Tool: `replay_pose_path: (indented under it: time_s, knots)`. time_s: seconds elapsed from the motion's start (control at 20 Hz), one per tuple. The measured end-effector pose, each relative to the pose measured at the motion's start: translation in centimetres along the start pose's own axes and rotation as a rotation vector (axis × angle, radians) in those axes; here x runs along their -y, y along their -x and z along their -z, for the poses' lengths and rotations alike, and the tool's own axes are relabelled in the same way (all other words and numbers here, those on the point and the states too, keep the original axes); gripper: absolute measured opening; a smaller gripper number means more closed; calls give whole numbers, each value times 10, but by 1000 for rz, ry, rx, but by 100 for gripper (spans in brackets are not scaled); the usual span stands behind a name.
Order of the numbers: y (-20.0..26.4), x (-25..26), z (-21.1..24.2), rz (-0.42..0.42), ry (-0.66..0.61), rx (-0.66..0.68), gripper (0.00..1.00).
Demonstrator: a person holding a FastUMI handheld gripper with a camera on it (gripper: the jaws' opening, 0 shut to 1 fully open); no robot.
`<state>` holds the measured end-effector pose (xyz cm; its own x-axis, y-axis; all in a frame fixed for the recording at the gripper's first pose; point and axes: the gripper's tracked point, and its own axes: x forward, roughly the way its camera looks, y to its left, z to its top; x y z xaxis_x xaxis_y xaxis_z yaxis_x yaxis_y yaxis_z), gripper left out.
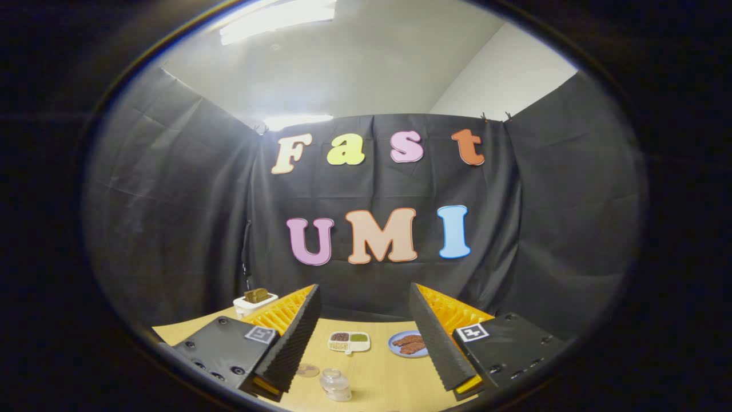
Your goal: Take the bottle from table, then pour the juice into the cup, finally place the bottle on the coaster
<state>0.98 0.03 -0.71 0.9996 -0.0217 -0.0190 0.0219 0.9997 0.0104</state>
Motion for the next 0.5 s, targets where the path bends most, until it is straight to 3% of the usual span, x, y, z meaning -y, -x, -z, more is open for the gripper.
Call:
replay_pose_path:
  time_s: [0.25, 0.5]
  knots:
    - [0, 1, 5, 2, -1, 4, 97]
    - [-3, 0, 43, 7, 11, -9, 97]
